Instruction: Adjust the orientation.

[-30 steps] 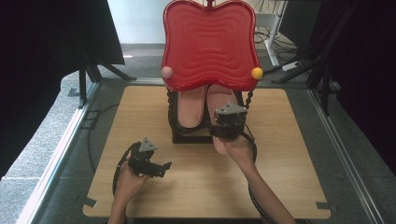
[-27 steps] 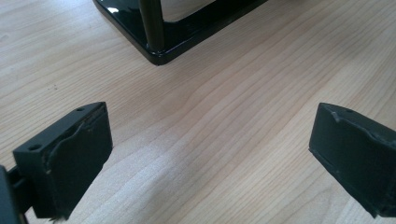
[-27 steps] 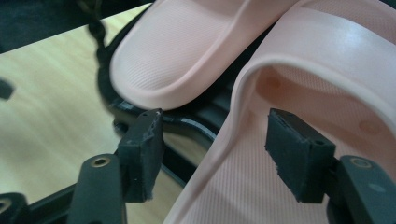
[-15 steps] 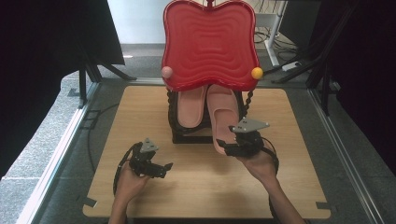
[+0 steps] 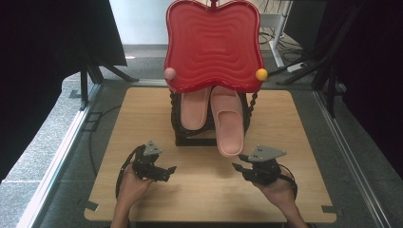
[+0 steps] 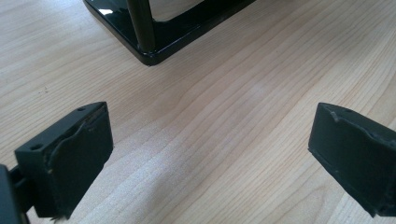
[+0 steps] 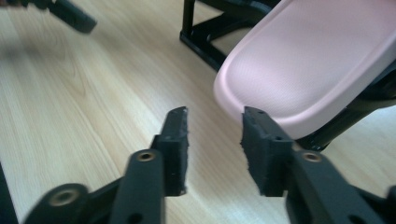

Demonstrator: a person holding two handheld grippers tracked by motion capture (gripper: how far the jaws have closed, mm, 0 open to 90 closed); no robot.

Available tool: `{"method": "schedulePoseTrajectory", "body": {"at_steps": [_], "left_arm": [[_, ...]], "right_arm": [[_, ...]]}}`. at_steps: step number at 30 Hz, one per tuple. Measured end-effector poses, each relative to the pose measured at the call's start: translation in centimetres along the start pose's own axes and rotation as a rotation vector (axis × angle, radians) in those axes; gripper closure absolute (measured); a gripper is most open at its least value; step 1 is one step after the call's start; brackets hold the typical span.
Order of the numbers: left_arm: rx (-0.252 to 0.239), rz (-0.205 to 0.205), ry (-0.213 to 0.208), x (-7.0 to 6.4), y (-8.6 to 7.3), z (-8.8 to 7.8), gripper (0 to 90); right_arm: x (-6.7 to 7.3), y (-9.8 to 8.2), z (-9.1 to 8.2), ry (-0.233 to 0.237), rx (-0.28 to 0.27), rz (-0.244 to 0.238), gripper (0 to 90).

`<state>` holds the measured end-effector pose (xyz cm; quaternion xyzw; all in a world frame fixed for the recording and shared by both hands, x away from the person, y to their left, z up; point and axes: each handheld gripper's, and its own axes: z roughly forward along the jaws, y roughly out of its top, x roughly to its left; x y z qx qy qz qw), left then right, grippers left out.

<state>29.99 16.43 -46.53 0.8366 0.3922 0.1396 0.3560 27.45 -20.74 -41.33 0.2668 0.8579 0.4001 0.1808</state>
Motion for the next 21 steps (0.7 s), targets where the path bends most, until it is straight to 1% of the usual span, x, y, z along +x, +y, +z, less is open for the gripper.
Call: {"method": "schedulePoseTrajectory", "body": {"at_steps": [3,7,10,15,17,21], "left_arm": [[0.0,0.0,-0.001,0.0,0.0,0.0,0.0],[0.002,0.0,-0.003,0.0,0.0,0.0,0.0],[0.005,0.002,-0.002,0.0,0.0,0.1,0.0],[0.002,-0.001,-0.001,0.1,-0.1,0.0,0.0],[0.0,-0.001,-0.001,0.1,-0.1,0.0,0.1],[0.001,-0.001,-0.001,0.1,0.0,0.0,0.1]], "right_arm": [[0.2,-0.7,0.8,0.011,0.009,-0.007,75.2],[0.3,-1.1,2.1,0.025,0.037,-0.031,81.9],[0.1,-1.1,3.0,0.023,0.059,-0.04,83.5],[-0.5,-0.7,3.9,0.003,0.048,-0.037,83.7],[-0.8,-0.3,4.1,0.014,0.042,-0.036,84.6],[-1.1,0.3,4.7,0.004,0.037,-0.043,84.9]]}}
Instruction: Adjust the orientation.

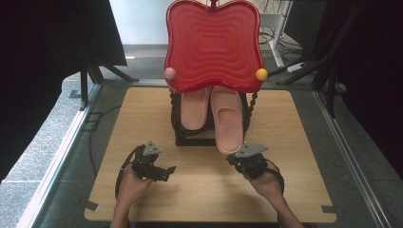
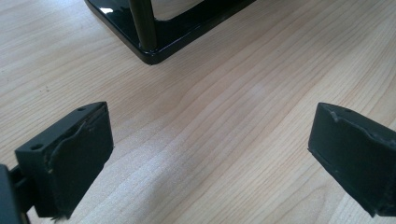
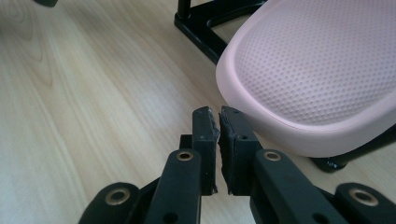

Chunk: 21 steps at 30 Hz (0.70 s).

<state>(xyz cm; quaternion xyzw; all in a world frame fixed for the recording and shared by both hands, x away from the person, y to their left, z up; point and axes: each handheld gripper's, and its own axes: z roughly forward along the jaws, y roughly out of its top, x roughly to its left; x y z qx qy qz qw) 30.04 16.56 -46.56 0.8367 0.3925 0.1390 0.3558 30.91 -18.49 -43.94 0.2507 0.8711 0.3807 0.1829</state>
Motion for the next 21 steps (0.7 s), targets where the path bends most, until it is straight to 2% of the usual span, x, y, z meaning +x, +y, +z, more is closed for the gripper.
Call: {"method": "schedulePoseTrajectory", "body": {"at_steps": [8,21], "left_arm": [[0.0,-0.002,0.002,0.1,0.0,-0.1,0.1],[-0.006,-0.006,0.005,0.2,-0.1,-0.3,0.1]], "right_arm": [[-1.4,1.5,1.2,-0.003,-0.028,0.015,85.4],[-3.5,4.1,2.6,-0.036,-0.052,0.028,85.6]]}}
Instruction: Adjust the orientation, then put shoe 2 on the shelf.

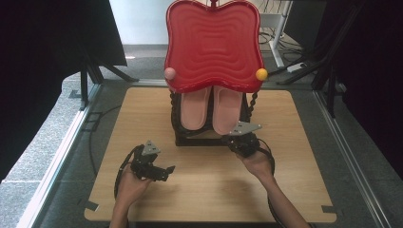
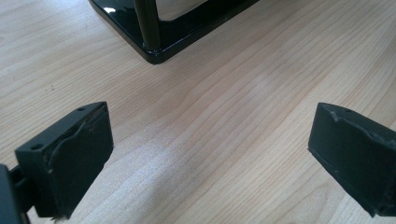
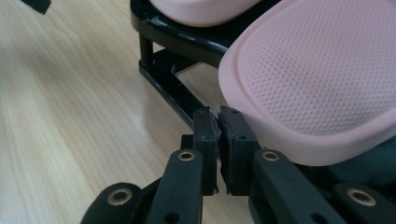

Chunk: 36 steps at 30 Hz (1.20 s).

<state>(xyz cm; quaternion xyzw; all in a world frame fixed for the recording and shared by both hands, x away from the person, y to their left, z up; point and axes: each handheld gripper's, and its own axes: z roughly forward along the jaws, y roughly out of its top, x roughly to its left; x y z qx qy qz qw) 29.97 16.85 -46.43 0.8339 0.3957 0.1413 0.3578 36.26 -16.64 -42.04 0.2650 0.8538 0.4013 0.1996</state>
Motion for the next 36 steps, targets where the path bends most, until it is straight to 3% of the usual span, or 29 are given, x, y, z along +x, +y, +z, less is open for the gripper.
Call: {"method": "schedulePoseTrajectory", "body": {"at_steps": [7,11,23,36], "left_arm": [[0.001,0.002,0.002,0.1,0.0,-0.1,0.1],[0.003,0.004,0.0,0.1,0.0,0.0,0.1],[0.003,0.005,-0.002,0.0,0.0,0.0,0.1],[0.002,0.004,-0.003,-0.1,0.0,0.0,0.1]], "right_arm": [[-1.2,0.6,0.9,-0.011,0.01,0.024,85.6],[-1.7,0.8,1.4,0.021,0.015,0.042,82.7],[-0.8,0.6,0.5,0.062,0.017,0.025,49.9],[-0.3,0.0,-1.5,0.077,0.038,0.016,28.3]]}}
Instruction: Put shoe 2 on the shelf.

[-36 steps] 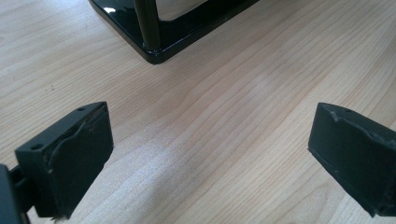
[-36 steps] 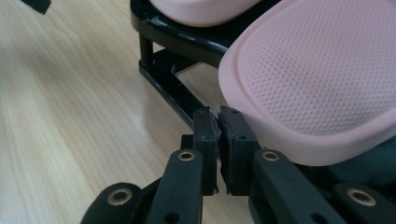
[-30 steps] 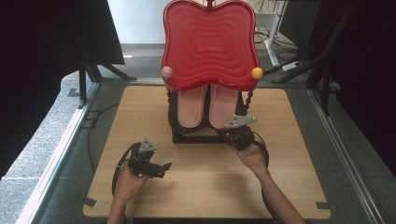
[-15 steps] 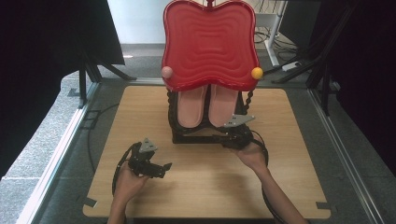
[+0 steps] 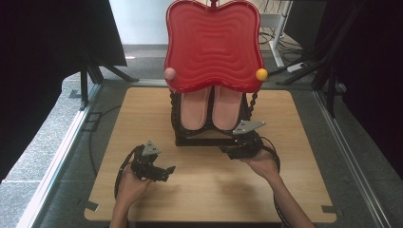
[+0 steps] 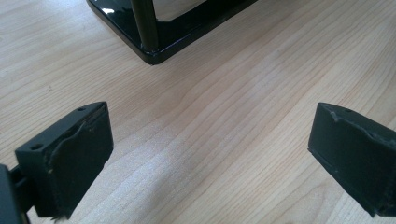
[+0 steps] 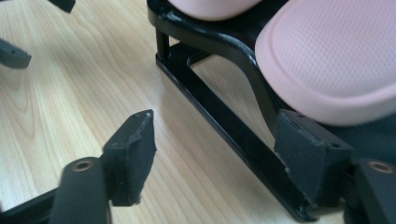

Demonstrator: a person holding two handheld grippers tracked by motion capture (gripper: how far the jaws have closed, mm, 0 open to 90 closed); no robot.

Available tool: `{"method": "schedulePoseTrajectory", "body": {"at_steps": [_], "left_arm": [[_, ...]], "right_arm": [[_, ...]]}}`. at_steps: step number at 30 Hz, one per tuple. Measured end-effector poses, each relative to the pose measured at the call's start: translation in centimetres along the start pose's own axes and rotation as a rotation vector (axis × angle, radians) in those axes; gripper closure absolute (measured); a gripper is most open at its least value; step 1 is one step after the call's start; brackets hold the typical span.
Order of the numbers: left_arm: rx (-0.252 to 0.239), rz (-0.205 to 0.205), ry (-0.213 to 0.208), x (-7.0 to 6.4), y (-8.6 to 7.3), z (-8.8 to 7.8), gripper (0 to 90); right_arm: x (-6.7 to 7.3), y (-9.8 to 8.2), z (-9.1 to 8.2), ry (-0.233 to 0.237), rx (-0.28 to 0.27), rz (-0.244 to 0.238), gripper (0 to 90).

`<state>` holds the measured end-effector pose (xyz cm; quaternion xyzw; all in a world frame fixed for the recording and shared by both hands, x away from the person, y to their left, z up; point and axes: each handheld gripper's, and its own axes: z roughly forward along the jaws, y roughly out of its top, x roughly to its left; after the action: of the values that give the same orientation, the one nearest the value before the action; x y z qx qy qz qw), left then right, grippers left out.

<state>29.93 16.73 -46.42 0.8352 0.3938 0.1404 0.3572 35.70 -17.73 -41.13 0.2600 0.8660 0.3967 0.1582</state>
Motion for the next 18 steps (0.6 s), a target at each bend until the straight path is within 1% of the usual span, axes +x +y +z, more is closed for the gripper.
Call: {"method": "schedulePoseTrajectory", "body": {"at_steps": [2,5,8,9,12,16,18], "left_arm": [[0.0,-0.001,0.0,0.0,0.0,0.0,0.0],[0.001,0.0,-0.001,0.0,0.0,0.0,0.1],[0.0,0.003,-0.004,-0.1,0.1,0.1,0.0],[0.001,0.004,-0.005,-0.1,0.1,0.1,0.0],[0.004,0.003,-0.008,-0.2,0.1,0.3,0.0],[0.009,0.012,-0.014,-0.3,0.0,0.5,0.0],[0.01,0.013,-0.016,-0.4,0.0,0.5,0.0]], "right_arm": [[0.0,-0.2,-0.4,-0.001,0.003,0.004,25.6],[0.0,-0.5,-0.9,-0.006,0.029,0.01,20.7],[0.0,-0.8,-1.4,-0.022,0.056,0.014,14.3],[0.1,-0.9,-1.6,-0.029,0.063,0.012,14.3],[0.1,-1.2,-2.3,-0.039,0.069,0.007,13.0],[0.2,-1.8,-3.3,-0.059,0.09,-0.003,3.2],[0.2,-2.1,-3.7,-0.065,0.086,0.001,2.7]]}}
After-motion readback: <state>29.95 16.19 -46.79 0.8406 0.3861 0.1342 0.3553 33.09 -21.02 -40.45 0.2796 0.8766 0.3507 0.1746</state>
